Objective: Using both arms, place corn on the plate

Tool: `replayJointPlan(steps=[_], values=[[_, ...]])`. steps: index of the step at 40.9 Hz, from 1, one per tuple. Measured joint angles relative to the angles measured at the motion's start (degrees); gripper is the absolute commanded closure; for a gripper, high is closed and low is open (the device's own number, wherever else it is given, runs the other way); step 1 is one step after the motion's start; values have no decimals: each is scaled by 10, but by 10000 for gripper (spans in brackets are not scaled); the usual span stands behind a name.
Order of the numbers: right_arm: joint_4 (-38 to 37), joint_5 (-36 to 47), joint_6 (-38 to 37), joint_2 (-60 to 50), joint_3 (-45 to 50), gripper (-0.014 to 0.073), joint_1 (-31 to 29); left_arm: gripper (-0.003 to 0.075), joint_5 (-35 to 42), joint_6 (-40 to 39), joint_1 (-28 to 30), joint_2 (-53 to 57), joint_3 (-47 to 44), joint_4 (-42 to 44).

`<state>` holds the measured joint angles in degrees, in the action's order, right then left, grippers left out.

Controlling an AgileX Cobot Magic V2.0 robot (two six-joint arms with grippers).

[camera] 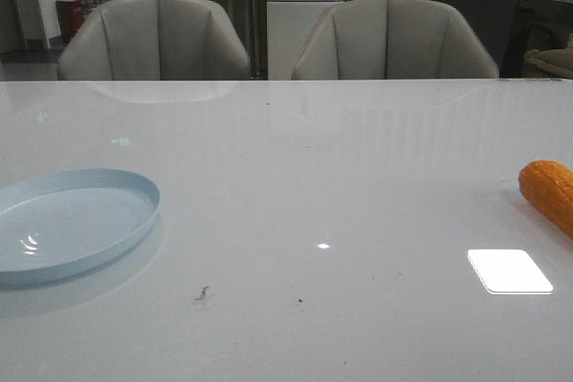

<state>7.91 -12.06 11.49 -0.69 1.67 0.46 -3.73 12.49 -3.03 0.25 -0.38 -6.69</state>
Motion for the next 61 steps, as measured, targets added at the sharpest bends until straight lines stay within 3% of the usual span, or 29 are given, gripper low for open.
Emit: replayJointPlan(steps=[32, 44, 52, 61], values=[[0, 5, 0, 0, 0, 538, 0, 626, 1, 0, 0, 0, 0, 0], [4, 121, 0, 0, -3, 538, 0, 625, 83, 0, 0, 0, 1, -1], [6, 121, -1, 0, -100, 538, 0, 625, 84, 0, 0, 0, 56, -2], [6, 35, -1, 25, -274, 538, 0, 625, 73, 0, 0, -8, 183, 7]])
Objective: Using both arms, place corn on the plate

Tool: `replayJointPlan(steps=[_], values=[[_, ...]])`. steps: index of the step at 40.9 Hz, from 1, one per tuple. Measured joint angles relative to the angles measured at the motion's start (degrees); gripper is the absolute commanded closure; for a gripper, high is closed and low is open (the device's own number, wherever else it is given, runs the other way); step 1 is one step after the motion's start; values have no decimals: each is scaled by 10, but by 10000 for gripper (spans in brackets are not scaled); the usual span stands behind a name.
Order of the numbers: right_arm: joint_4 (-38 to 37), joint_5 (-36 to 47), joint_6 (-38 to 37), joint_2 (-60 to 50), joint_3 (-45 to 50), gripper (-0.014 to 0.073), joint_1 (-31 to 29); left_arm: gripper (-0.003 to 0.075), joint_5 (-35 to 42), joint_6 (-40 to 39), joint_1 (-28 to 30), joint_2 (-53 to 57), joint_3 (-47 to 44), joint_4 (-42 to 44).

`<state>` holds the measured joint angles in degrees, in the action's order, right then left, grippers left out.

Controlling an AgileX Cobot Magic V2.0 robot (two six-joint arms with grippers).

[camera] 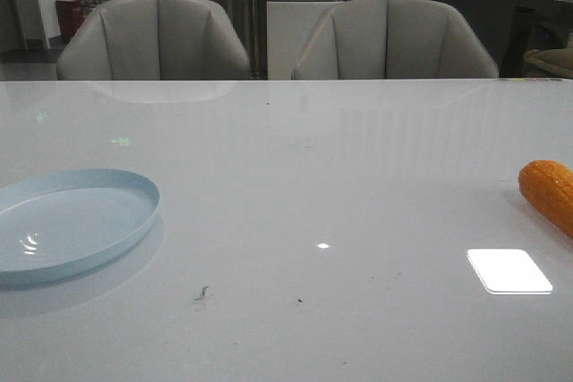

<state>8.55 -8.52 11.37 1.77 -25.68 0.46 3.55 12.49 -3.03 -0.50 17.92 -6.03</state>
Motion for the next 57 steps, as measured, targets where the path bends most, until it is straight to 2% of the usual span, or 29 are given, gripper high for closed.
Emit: replayJointPlan(steps=[5, 10, 16, 23, 28, 33, 35, 48, 57], values=[[1, -82, -1, 101, -109, 538, 0, 625, -36, 0, 0, -63, 82, 35], [1, -100, -1, 192, -178, 538, 0, 625, -65, 0, 0, -141, 139, 51], [1, -97, -1, 275, -203, 538, 0, 625, -72, 0, 0, -213, 161, 53], [1, -125, -1, 354, -204, 524, 0, 604, -146, 0, 0, -272, 162, 32], [1, -154, -1, 389, -204, 351, 0, 461, -175, 0, 0, -301, 160, 3], [1, -187, -1, 408, -204, 109, 0, 217, -187, 0, 0, -331, 147, -4], [1, -197, -1, 410, -204, 64, 0, 177, -189, 0, 0, -341, 144, -5], [1, -223, -1, 438, -204, 46, 0, 174, -204, 0, 0, -408, 144, -36], [2, -272, -28, 492, -210, 46, 0, 174, -305, 0, 0, -487, 233, -44]])
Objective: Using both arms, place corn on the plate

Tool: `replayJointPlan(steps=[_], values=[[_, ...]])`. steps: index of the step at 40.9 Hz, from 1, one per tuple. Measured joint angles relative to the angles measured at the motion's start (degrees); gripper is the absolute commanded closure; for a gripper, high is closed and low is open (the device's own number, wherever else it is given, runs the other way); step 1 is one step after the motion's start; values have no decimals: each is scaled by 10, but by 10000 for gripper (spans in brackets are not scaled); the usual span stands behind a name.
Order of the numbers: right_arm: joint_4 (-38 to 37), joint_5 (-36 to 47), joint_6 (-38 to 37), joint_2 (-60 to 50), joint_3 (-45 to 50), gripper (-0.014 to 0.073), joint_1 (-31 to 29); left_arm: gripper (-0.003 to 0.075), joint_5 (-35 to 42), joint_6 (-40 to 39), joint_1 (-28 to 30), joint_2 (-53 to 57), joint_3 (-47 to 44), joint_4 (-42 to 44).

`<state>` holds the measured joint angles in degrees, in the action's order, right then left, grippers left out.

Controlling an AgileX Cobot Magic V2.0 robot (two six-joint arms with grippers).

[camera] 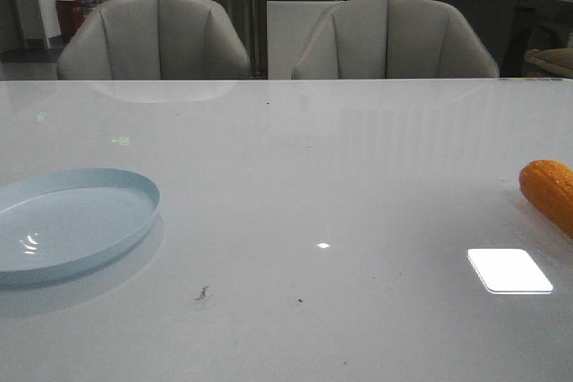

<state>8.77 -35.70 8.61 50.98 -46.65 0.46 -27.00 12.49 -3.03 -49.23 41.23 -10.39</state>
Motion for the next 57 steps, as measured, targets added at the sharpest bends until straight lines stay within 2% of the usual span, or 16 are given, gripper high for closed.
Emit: replayJointPlan(steps=[12, 18, 32, 40, 57], values=[[4, -95, -29, 81, -10, 46, 0, 174, -180, -27, 51, -231, 177, -1], [7, -95, -31, 87, -10, 46, 0, 174, -266, -30, 65, -363, 265, -1], [9, -71, -32, 87, -10, 46, 0, 174, -405, -30, 55, -609, 432, -7], [9, -65, -33, 87, -10, 46, 0, 174, -417, -30, 55, -670, 462, -4], [9, -50, -33, 87, -10, 46, 0, 195, -380, -30, 55, -677, 464, 22]])
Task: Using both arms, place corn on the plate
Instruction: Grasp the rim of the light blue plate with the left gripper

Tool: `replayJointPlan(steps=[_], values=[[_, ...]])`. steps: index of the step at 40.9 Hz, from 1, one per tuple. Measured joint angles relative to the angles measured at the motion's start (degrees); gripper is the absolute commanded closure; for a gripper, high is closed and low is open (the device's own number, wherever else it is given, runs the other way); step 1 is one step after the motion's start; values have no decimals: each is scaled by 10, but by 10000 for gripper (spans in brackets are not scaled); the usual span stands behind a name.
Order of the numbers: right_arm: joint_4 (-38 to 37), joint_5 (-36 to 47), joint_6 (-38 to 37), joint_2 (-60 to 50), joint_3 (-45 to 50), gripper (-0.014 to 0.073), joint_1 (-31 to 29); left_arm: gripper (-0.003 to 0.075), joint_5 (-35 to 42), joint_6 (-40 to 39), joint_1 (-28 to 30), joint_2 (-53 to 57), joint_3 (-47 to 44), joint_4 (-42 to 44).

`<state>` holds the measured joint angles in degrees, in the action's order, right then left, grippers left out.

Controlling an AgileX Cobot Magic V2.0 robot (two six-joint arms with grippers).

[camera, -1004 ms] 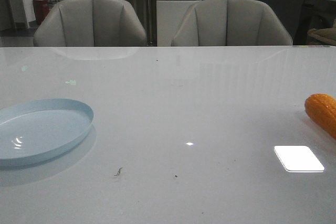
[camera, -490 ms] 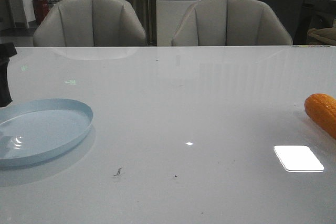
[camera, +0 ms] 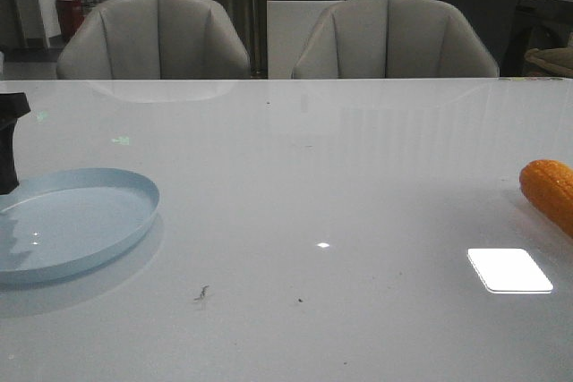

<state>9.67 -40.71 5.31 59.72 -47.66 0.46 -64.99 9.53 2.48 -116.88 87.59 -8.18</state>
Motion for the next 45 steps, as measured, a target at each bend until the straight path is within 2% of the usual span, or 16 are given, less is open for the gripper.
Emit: replayJointPlan(steps=[12, 45], values=[[0, 7, -1, 0, 0, 46, 0, 286, 21, 0, 0, -6, 0, 1], [0, 11, -1, 0, 0, 46, 0, 289, 34, 0, -18, -36, 4, 2]])
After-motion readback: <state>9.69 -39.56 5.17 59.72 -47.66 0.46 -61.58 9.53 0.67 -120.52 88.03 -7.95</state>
